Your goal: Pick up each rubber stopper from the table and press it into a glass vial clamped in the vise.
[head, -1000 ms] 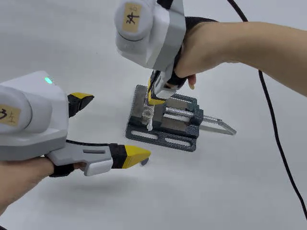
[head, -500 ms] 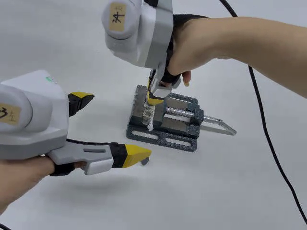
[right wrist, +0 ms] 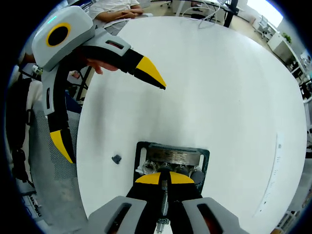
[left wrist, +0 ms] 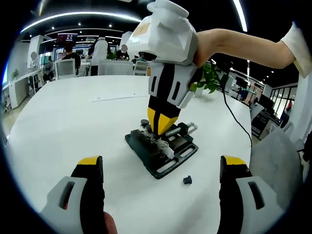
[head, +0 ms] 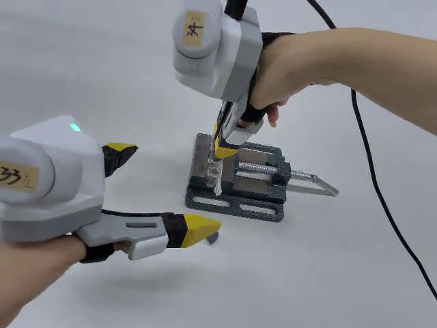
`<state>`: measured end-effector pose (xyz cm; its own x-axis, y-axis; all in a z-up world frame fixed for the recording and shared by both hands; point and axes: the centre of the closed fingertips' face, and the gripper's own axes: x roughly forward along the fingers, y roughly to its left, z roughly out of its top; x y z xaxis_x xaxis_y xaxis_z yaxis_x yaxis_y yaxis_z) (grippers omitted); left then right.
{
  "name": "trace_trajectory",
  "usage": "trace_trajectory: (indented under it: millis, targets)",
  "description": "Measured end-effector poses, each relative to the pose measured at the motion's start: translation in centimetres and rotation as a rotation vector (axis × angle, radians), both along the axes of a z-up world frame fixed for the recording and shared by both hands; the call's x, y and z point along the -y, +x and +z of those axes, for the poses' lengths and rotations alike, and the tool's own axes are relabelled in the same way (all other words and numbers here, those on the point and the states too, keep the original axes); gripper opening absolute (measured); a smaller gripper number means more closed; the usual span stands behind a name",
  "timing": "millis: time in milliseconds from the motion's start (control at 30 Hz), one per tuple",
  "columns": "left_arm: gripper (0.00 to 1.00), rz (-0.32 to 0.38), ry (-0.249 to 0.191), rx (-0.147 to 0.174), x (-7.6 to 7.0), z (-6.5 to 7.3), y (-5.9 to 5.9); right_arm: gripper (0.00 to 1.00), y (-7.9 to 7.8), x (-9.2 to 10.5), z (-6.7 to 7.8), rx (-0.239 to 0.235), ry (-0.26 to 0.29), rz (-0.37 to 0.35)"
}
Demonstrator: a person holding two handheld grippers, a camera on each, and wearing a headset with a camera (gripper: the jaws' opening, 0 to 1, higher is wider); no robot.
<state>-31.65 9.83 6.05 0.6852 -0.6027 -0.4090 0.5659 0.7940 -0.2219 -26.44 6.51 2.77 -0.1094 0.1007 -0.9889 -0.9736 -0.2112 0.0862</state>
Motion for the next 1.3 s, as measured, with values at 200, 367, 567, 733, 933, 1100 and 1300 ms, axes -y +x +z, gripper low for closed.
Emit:
trace_trajectory:
  millis: [200,367,567,733,933,1100,1300]
  targets:
    - [0.99,0.000,0.000,0.011,0.08,0.52,0.16,0.00,-0.29,0.26,0.31,0.001,0.062,0.014]
    - [0.99,-0.004,0.000,0.012,0.18,0.37,0.06,0.00,0.01,0.16,0.28,-0.007,0.109,-0.012]
    - [0.99,-0.006,-0.003,0.009,0.22,0.38,-0.02,0.00,0.44,-0.34,0.16,-0.003,0.125,-0.004]
    - [0.99,-0.002,-0.003,0.011,-0.01,0.46,0.00,0.00,0.45,-0.40,0.20,0.002,0.131,0.002]
    - [0.99,-0.003,-0.001,0.013,-0.16,0.55,-0.05,0.00,0.46,-0.46,0.21,0.006,0.151,-0.006]
    - [0.99,-0.004,-0.001,0.016,-0.23,0.74,-0.08,0.00,0.44,-0.41,0.25,0.005,0.167,-0.013]
    - [0.99,-0.005,0.003,0.016,-0.36,0.72,-0.19,0.13,-0.39,-0.28,0.41,-0.008,0.189,-0.012]
